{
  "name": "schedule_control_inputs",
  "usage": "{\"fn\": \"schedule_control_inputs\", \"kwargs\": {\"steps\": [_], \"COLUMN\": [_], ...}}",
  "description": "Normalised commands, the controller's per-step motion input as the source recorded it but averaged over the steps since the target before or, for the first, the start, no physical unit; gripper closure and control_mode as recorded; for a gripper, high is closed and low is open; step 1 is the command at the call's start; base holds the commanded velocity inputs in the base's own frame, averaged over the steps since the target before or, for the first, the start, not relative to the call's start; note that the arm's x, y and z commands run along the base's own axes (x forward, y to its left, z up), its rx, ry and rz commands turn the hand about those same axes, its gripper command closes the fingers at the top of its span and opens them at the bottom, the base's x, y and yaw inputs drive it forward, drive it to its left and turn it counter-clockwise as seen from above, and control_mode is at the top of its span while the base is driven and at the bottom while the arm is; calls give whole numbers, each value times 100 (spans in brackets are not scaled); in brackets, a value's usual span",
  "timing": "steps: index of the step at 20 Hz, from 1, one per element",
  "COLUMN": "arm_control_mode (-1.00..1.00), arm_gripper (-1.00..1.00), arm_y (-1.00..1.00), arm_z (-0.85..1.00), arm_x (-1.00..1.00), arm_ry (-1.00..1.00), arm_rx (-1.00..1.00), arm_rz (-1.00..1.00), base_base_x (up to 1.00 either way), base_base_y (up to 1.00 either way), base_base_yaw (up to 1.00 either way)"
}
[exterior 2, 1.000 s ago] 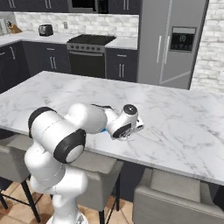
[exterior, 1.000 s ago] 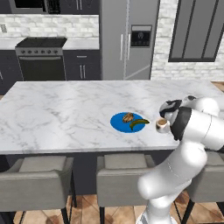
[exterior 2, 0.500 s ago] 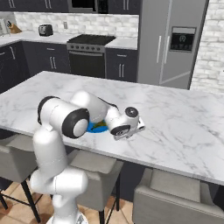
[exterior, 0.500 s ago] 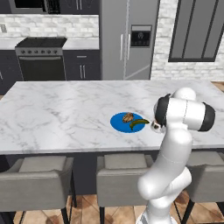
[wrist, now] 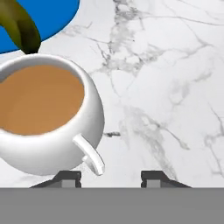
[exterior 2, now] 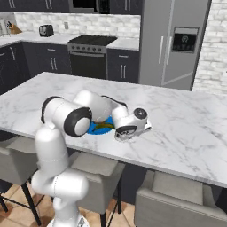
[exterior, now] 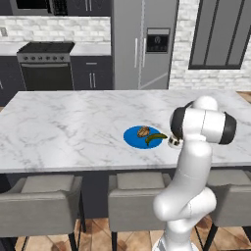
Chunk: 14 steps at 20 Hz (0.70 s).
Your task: Pick up the brewed coffee from the coffee machine and place it next to the breakfast plate on the dining counter.
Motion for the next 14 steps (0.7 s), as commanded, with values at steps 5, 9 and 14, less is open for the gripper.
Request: {"fn": "schedule_control_inputs", "kwargs": {"steps": [5, 9, 14], "arm_control_mode": [-100, -100, -100], "arm_gripper": [-100, -100, -100], "arm_y": [17, 24, 20], "arm_z": [42, 52, 79], "arm_x": [-18, -38, -90], "arm_ry": [-6, -2, -3], "arm_rx": [-4, -8, -9], "arm_rz": [1, 0, 3], "base_base_x": [0, 0, 0], "base_base_y": [0, 0, 0], "base_base_yaw": [0, 0, 0]}}
